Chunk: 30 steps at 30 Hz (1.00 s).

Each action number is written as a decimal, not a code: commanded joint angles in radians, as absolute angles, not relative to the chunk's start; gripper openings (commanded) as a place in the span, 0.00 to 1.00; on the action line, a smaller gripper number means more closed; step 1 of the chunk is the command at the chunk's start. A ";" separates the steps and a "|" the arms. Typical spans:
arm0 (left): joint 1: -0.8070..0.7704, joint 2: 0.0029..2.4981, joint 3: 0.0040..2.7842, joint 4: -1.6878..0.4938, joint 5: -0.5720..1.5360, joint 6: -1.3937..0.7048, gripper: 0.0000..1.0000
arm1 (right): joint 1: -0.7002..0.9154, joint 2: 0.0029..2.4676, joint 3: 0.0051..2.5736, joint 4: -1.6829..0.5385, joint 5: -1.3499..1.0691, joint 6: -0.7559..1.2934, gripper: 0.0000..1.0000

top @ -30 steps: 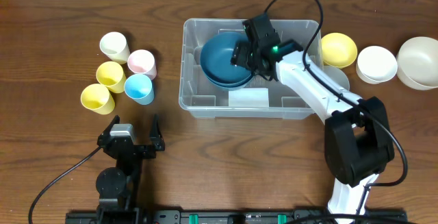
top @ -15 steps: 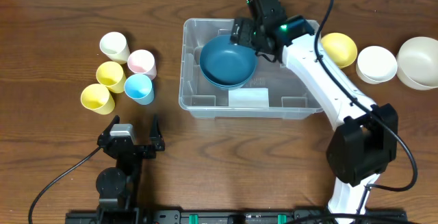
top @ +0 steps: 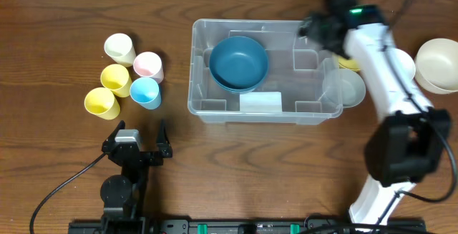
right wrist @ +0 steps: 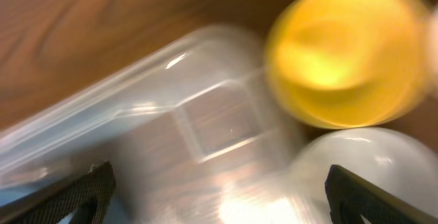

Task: Pack container
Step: 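Move the right gripper to the large cream bowl on the right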

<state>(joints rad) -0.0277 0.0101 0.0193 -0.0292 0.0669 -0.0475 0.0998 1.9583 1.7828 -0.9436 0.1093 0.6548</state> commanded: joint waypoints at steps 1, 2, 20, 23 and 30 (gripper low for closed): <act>-0.023 0.004 0.004 -0.066 0.073 -0.031 0.98 | -0.046 1.868 1.803 -0.968 0.095 0.683 0.99; -0.023 0.004 0.004 -0.066 0.073 -0.031 0.98 | -0.093 1.856 1.803 -0.970 0.076 0.683 0.99; -0.023 0.004 0.004 -0.066 0.073 -0.031 0.98 | -0.451 1.867 1.710 -1.016 0.187 0.667 0.99; -0.023 0.004 0.004 -0.066 0.073 -0.031 0.98 | -0.500 1.868 1.655 -0.999 0.215 0.720 0.99; -0.023 0.004 0.004 -0.066 0.073 -0.031 0.98 | -0.627 1.870 1.562 -0.942 0.168 0.770 0.99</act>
